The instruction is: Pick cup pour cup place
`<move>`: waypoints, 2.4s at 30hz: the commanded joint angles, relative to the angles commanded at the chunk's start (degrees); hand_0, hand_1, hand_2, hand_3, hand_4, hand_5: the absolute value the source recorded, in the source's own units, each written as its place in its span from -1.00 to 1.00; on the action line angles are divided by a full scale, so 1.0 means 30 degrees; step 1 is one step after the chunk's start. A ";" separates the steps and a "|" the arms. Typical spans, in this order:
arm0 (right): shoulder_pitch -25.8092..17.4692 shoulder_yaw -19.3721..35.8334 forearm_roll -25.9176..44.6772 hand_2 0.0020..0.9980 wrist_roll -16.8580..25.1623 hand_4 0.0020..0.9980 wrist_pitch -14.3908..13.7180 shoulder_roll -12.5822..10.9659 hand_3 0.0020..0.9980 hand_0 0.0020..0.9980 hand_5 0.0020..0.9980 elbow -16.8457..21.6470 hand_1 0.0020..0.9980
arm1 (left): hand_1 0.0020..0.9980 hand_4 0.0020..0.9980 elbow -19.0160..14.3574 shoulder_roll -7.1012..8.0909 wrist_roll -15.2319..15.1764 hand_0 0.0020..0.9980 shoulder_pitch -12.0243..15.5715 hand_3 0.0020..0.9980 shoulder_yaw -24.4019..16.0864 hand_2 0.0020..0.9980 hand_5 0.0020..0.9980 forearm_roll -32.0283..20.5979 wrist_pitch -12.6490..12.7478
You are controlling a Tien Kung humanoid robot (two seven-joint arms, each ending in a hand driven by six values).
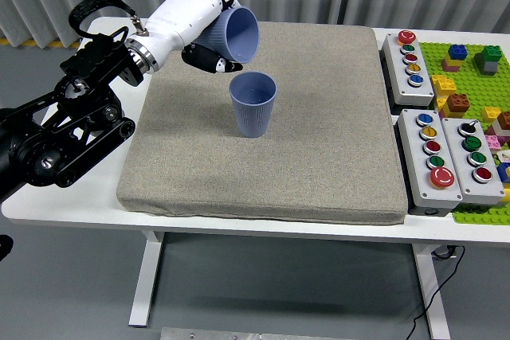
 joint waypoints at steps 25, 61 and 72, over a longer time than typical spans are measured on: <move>-0.0578 -0.0031 -0.0078 0.03 -0.0009 -1.00 0.0045 0.0108 0.19 0.28 -1.00 0.0015 0.22 | -0.04 0.73 0.0124 -0.1379 -0.3694 0.02 0.5050 0.12 -0.1779 0.00 -0.56 -1.2724 0.5354; -0.0456 0.0027 -0.0249 0.03 -0.0032 -1.00 0.0147 0.0222 0.19 0.28 -1.00 0.0021 0.22 | 0.05 0.70 0.2279 -0.4238 -0.9301 0.12 0.8946 0.11 -0.0415 0.03 -0.48 -1.6852 0.8564; -0.0449 0.0123 -0.0415 0.03 -0.0035 -1.00 0.0173 0.0210 0.19 0.28 -1.00 0.0022 0.22 | 0.08 0.70 0.2845 -0.4423 -0.9396 0.15 0.8832 0.13 0.0165 0.06 -0.44 -1.7147 0.8450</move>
